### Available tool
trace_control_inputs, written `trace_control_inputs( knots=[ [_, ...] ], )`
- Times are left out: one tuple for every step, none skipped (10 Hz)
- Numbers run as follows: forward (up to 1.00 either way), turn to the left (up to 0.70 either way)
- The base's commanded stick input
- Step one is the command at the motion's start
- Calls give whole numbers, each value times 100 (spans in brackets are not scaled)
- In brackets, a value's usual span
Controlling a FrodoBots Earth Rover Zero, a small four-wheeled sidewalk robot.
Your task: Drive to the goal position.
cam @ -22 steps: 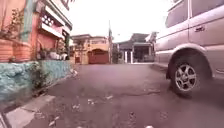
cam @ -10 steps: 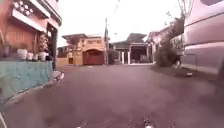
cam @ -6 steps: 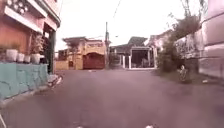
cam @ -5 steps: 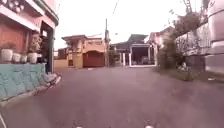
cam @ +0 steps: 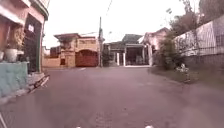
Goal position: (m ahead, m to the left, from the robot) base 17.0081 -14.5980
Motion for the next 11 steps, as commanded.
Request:
trace_control_inputs(
  knots=[
    [100, -36],
    [100, -22],
    [100, 0],
    [100, 0],
    [100, 0],
    [100, 0],
    [100, -16],
    [100, -40],
    [100, -27],
    [100, 0],
    [100, 0]
  ],
)
